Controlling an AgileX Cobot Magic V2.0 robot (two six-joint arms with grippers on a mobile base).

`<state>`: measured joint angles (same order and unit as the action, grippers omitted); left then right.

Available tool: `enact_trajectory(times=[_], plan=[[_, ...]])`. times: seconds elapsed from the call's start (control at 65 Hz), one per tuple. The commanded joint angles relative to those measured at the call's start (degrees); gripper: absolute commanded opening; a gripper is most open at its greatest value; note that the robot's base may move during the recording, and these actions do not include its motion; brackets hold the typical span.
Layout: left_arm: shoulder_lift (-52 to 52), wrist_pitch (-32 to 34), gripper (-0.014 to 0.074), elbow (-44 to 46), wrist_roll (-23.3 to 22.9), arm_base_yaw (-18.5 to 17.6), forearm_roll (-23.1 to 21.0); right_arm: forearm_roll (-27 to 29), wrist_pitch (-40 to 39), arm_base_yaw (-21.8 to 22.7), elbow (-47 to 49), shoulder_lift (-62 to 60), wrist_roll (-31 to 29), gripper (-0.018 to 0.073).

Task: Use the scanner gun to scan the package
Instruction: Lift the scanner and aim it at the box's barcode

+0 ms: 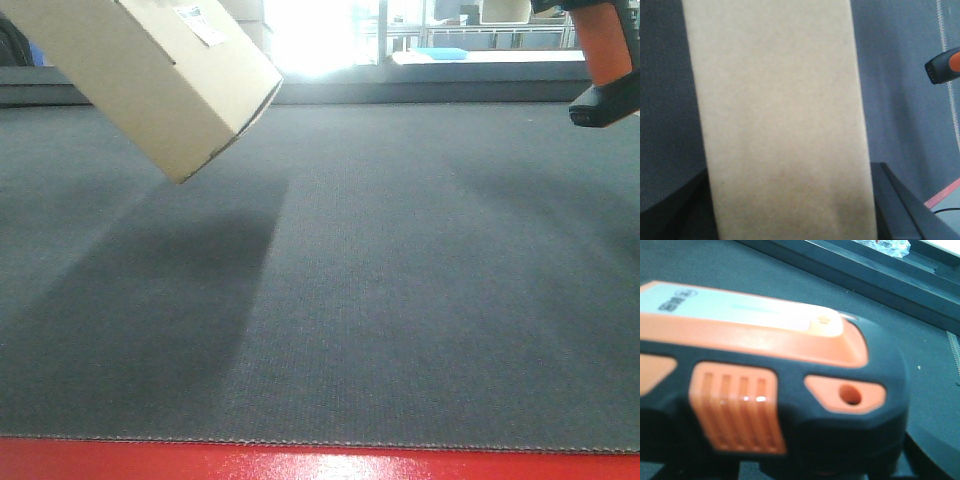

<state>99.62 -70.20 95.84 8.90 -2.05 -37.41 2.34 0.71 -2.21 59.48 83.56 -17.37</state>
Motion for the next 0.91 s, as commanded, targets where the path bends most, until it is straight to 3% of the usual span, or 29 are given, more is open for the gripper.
enact_trajectory(times=[0.0, 0.461, 0.677, 0.892], plan=[[-0.65, 0.24, -0.0111, 0.18, -0.31, -0.01, -1.41, 0.17, -4.11, 0.41, 1.08, -0.78, -0.16, -0.0154], [-0.65, 0.24, -0.0111, 0.18, -0.31, -0.01, -1.41, 2.54, -4.11, 0.41, 1.08, -8.08, -0.16, -0.0154], [-0.65, 0.24, -0.0111, 0.18, -0.31, -0.01, -1.41, 15.91, -4.11, 0.41, 1.08, -12.67, -0.16, -0.0154], [-0.65, 0.24, -0.0111, 0.18, -0.31, -0.01, -0.88, 21.44, -7.96, 0.41, -3.64, -15.94, -0.16, -0.0154]])
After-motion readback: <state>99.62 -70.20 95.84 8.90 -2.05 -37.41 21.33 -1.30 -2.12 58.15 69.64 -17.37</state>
